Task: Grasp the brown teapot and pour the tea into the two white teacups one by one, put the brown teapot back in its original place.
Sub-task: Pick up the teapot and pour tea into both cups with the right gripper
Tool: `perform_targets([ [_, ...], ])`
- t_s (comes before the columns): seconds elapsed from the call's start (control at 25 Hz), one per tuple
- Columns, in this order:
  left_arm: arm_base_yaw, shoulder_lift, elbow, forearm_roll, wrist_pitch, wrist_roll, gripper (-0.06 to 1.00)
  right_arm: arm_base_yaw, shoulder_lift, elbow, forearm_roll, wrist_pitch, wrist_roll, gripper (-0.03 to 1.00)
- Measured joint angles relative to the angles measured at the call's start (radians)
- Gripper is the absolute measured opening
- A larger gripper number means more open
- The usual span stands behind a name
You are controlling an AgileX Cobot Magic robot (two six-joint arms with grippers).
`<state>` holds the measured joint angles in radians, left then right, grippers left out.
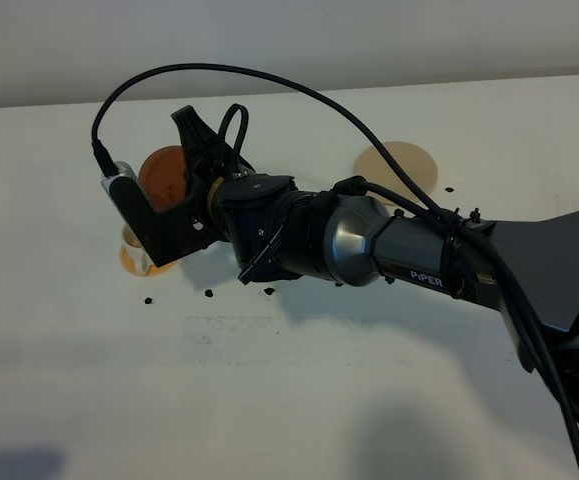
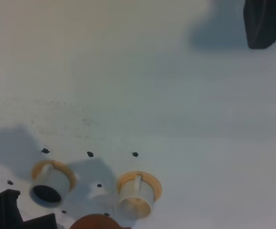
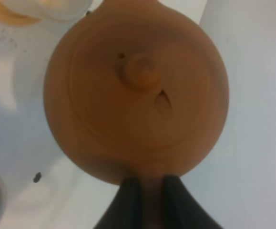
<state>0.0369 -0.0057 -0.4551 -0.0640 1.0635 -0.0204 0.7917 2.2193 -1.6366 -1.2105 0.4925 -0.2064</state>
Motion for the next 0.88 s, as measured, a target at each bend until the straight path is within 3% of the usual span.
perform_targets([
  [0.44,0.000,0.000,0.000,0.000,0.000,0.000,0.33,0.000,0.000,0.000,-0.003,-0.004,-0.082,0.09],
  [0.88,0.000,0.000,0.000,0.000,0.000,0.000,0.33,0.000,0.000,0.000,-0.032,-0.005,-0.090,0.09],
])
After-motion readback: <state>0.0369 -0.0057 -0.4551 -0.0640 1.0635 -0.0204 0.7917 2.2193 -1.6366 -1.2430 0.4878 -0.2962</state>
